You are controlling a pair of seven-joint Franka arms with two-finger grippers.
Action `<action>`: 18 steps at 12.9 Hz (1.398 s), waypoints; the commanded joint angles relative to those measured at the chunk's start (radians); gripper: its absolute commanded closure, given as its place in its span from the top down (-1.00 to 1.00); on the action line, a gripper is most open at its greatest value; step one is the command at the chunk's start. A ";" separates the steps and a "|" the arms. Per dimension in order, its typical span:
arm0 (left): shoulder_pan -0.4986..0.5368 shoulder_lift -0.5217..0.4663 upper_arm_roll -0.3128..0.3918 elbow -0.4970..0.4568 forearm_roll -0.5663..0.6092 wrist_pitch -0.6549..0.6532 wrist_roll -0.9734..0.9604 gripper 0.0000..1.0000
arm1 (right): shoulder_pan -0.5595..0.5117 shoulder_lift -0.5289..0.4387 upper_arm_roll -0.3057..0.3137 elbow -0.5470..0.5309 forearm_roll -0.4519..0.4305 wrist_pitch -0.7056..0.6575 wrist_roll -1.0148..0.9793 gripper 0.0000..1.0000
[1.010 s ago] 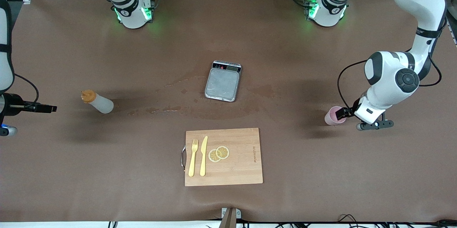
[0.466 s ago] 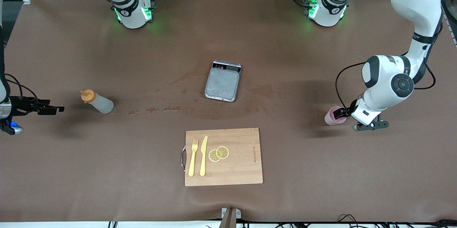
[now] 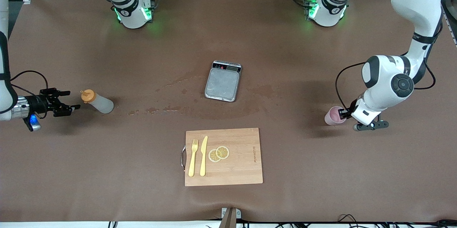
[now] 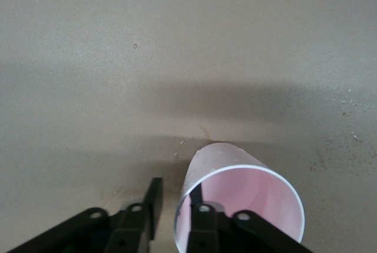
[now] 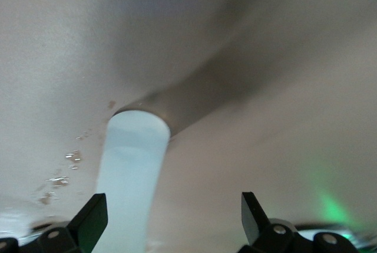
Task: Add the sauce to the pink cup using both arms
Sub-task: 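Grasp the pink cup with the left gripper while the right gripper reaches the bottle, then carry the pink cup onto the silver scale with the left gripper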
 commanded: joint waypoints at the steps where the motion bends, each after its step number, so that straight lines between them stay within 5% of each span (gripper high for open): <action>1: 0.004 -0.003 -0.002 0.002 -0.007 0.001 0.015 -1.00 | -0.079 0.070 0.017 0.035 0.115 -0.041 0.057 1.00; 6: 0.000 -0.066 -0.017 0.002 -0.007 -0.054 0.018 -1.00 | -0.112 0.137 0.017 0.036 0.214 -0.043 0.103 1.00; 11: 0.003 -0.109 -0.152 0.002 -0.018 -0.075 -0.014 -1.00 | -0.145 0.160 0.017 0.035 0.285 -0.043 0.169 1.00; 18: -0.029 -0.112 -0.372 0.015 -0.018 -0.086 -0.400 -1.00 | -0.114 0.172 0.017 0.024 0.279 -0.053 0.168 1.00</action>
